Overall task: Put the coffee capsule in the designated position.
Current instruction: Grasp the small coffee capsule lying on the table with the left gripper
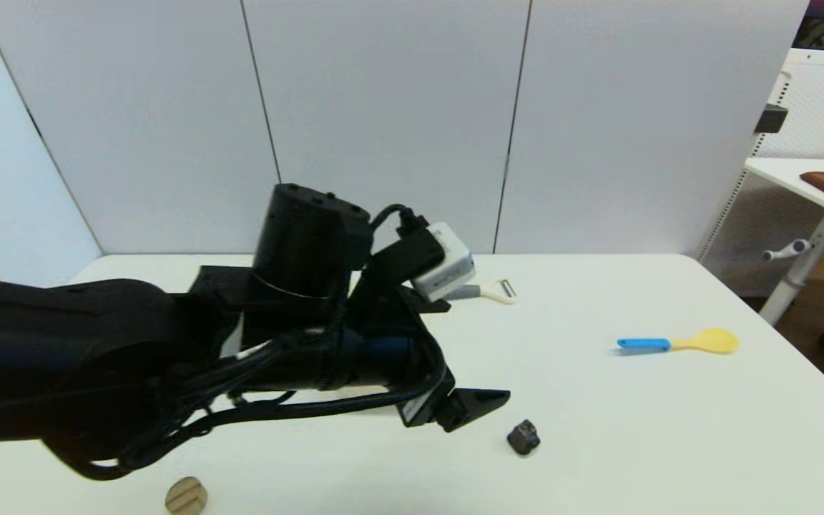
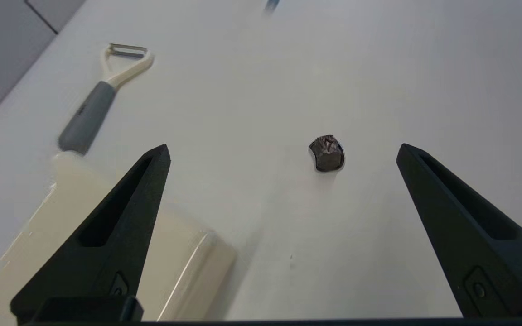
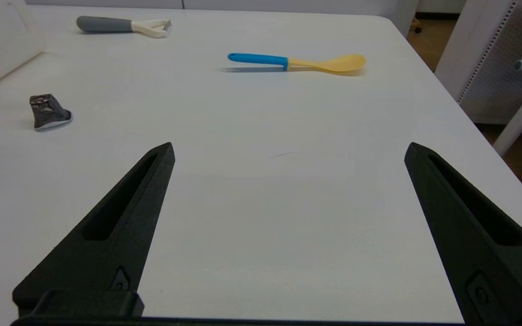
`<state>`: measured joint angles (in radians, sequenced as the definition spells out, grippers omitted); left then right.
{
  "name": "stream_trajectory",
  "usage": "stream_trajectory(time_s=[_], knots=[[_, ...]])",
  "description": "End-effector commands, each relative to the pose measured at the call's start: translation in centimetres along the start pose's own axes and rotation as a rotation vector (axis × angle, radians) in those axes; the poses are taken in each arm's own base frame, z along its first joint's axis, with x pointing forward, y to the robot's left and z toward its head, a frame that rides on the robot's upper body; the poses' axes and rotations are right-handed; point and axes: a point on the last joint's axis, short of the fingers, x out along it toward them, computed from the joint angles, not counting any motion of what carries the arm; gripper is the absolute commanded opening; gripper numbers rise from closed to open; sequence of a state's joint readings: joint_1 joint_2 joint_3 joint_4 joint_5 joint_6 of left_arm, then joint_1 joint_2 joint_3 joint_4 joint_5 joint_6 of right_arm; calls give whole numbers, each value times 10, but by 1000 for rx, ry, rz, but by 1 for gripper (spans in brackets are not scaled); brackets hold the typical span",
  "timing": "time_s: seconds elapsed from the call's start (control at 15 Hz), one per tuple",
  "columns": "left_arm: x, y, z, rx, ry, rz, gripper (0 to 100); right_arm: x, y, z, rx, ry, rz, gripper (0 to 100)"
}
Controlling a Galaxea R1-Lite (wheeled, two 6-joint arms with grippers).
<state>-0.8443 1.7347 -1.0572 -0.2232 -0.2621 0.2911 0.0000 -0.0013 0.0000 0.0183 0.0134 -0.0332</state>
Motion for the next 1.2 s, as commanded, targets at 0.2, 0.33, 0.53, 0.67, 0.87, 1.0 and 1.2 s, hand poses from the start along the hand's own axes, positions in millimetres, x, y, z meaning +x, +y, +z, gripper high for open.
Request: stream_trajectory(time_s=[0.2, 0.33, 0.53, 0.67, 0.87, 1.0, 1.2], knots=[[58, -3, -16, -12, 87, -59, 100, 0, 0, 0, -1, 1, 0, 100], [71, -7, -21, -12, 107, -77, 100, 0, 0, 0, -1, 1, 0, 100], [77, -6, -27, -18, 127, -82, 100, 0, 0, 0, -1, 1, 0, 100], [80, -7, -32, -20, 142, -86, 100, 0, 0, 0, -1, 1, 0, 100], [86, -10, -35, -21, 153, -98, 100, 0, 0, 0, -1, 1, 0, 100], [89, -13, -36, -18, 158, -107, 100, 0, 0, 0, -1, 1, 0, 100], [93, -22, -36, -9, 161, -128, 100, 0, 0, 0, -1, 1, 0, 100]])
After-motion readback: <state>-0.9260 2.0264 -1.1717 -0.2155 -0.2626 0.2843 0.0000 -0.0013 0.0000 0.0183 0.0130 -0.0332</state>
